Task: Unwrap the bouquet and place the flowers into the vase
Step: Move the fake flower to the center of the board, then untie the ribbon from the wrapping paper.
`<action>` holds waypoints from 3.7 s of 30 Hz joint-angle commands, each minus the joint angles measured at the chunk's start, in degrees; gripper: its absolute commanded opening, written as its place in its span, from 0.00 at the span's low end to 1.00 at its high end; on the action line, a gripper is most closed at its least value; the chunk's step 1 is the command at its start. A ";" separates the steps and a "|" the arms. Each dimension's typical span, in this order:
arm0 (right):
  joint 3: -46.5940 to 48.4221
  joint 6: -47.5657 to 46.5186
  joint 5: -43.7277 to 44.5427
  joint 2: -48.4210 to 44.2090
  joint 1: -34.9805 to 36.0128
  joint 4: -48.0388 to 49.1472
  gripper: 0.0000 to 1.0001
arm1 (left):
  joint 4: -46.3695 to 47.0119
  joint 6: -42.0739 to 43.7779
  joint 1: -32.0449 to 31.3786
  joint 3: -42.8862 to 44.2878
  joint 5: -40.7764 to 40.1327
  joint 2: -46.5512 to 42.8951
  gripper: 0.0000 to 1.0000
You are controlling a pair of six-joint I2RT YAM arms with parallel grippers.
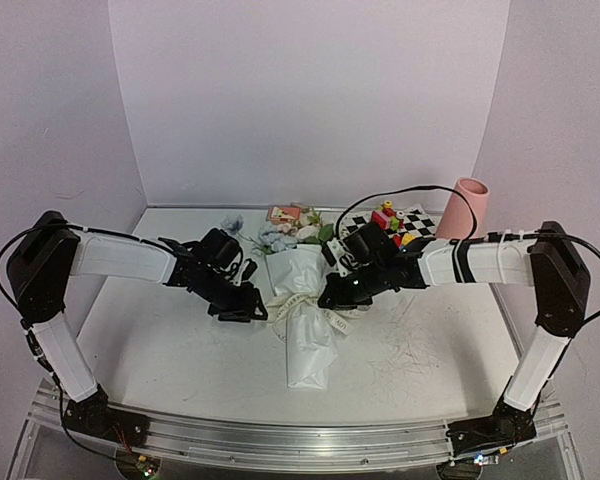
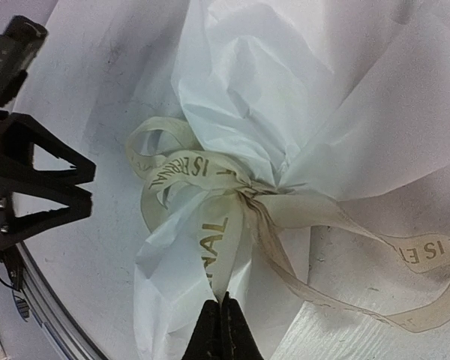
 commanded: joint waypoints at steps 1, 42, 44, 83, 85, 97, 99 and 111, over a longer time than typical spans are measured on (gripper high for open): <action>-0.01 0.32 -2.27 -3.67 0.32 -2.04 0.00 | 0.36 0.09 -1.14 4.00 -1.21 3.19 0.44; -2.98 0.05 -2.43 -7.53 0.34 -2.43 0.00 | -0.50 -3.52 -10.38 12.92 -5.89 9.38 0.35; -2.60 0.17 -2.42 -7.39 0.28 -2.43 0.00 | -0.48 -3.44 -10.76 13.35 -5.62 9.87 0.36; -1.50 1.86 -1.42 -6.26 0.38 -1.16 0.00 | -7.91 0.69 -10.79 17.95 -13.88 14.70 0.02; -1.31 1.74 -1.32 -6.22 0.34 -1.37 0.00 | -11.84 0.54 -10.80 20.24 -17.56 14.61 0.00; -1.10 0.84 0.63 -5.88 0.35 -3.61 0.00 | -14.21 -2.64 -10.73 16.93 -36.07 3.36 0.00; -0.73 1.04 2.86 -6.16 0.43 -4.80 0.00 | -14.21 -2.85 -10.65 16.59 -38.40 1.66 0.00; 1.39 -0.50 13.32 -7.48 0.39 -11.01 0.00 | -13.96 -1.30 -10.71 17.46 -44.53 -2.56 0.00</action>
